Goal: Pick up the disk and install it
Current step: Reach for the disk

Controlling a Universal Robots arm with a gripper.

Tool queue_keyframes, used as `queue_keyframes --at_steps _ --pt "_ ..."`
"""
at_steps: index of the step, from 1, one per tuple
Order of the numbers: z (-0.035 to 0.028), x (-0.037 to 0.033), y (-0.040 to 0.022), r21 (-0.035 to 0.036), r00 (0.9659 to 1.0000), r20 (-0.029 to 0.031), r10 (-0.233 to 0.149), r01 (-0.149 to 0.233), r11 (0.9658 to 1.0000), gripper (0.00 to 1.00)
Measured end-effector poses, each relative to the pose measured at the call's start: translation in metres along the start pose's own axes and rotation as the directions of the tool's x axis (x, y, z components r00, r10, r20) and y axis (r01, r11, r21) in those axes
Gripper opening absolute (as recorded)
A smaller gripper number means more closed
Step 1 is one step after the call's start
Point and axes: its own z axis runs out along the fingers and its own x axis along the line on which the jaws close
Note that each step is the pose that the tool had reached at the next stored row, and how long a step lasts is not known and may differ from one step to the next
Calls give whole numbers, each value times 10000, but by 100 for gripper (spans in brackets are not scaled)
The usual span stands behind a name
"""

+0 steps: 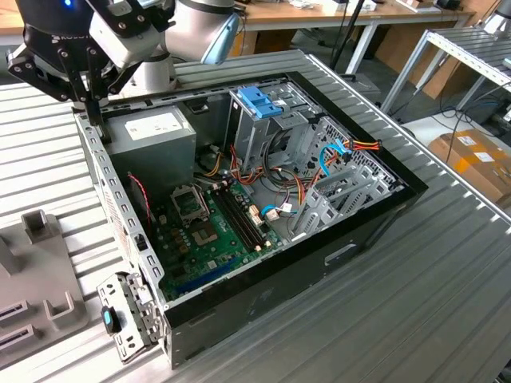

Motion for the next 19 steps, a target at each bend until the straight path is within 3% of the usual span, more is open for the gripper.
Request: queue_keyframes --at_steps 9,19 --pt "-1 34 -3 0 10000 0 0 0 10000 11" --pt "-4 174 -13 0 10000 0 0 0 10000 11"
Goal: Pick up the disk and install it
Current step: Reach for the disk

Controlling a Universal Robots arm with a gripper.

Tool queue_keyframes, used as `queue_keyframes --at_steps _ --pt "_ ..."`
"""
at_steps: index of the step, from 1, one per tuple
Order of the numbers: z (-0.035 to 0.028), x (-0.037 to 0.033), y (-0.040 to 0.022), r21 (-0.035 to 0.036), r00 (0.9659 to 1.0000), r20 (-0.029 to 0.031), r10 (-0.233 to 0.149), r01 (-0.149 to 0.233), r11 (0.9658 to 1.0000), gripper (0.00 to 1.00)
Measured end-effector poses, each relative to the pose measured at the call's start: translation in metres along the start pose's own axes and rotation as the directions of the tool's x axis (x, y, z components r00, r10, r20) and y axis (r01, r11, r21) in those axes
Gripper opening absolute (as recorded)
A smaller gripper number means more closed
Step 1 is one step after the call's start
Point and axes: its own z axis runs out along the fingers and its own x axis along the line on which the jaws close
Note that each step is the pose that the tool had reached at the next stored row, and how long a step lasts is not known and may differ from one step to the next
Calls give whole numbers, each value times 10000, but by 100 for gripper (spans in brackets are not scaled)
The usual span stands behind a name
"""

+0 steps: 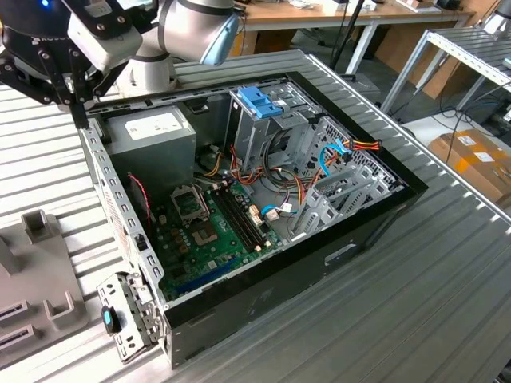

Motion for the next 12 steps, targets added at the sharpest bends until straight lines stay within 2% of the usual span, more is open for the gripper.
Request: queue_keyframes --at_steps 3,12 --pt "-1 42 -3 0 10000 0 -1 1 10000 11" --pt "-1 67 -5 0 10000 0 0 0 10000 11"
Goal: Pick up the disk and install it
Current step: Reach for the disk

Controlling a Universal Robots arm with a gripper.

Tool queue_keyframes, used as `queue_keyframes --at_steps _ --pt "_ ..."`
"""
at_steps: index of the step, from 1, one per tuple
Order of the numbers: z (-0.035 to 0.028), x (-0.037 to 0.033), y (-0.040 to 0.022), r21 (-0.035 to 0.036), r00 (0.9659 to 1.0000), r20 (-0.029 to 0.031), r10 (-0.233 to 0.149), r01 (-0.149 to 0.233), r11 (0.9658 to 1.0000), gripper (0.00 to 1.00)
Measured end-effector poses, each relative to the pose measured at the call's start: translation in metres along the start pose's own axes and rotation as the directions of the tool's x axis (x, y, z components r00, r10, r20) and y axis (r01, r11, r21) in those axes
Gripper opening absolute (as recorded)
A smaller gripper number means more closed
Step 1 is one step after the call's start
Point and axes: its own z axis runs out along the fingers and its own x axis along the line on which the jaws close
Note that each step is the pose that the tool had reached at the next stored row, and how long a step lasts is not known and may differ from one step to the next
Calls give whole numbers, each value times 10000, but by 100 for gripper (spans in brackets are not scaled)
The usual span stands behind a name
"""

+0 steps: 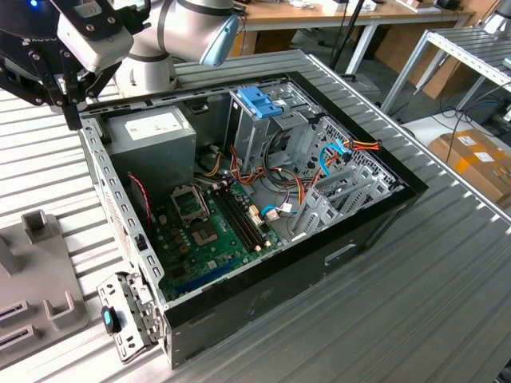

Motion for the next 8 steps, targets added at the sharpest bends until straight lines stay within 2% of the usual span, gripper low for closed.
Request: queue_keyframes --at_steps 8 --pt "-1 22 -2 1 10000 0 -1 1 10000 11"
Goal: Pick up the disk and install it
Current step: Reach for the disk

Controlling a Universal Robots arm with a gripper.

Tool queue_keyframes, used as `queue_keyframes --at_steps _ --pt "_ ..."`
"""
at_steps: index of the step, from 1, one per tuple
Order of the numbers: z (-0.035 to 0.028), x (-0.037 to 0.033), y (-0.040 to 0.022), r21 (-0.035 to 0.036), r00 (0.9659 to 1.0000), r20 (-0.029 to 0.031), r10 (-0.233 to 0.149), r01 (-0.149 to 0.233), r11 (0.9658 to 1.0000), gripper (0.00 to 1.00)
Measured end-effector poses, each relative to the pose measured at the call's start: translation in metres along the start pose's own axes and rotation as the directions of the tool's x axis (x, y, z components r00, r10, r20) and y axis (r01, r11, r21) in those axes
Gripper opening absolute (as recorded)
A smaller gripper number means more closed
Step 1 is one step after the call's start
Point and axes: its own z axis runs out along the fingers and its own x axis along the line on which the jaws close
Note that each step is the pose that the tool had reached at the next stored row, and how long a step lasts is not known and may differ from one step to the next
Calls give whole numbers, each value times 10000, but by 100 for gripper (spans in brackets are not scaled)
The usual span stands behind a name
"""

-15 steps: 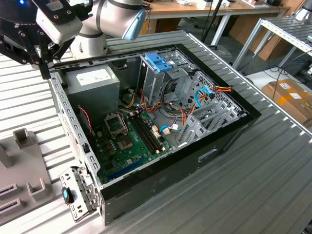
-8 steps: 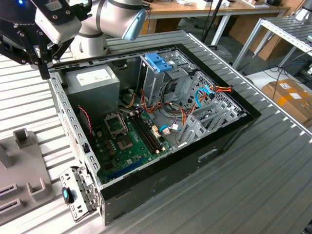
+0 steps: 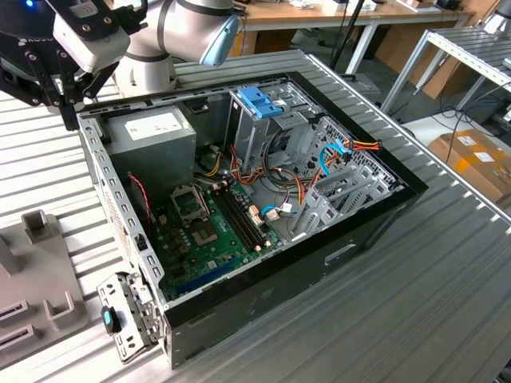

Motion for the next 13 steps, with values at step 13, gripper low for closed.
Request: queue_keyframes --at_steps 13 --pt "-1 21 -2 0 10000 0 2 -2 10000 11"
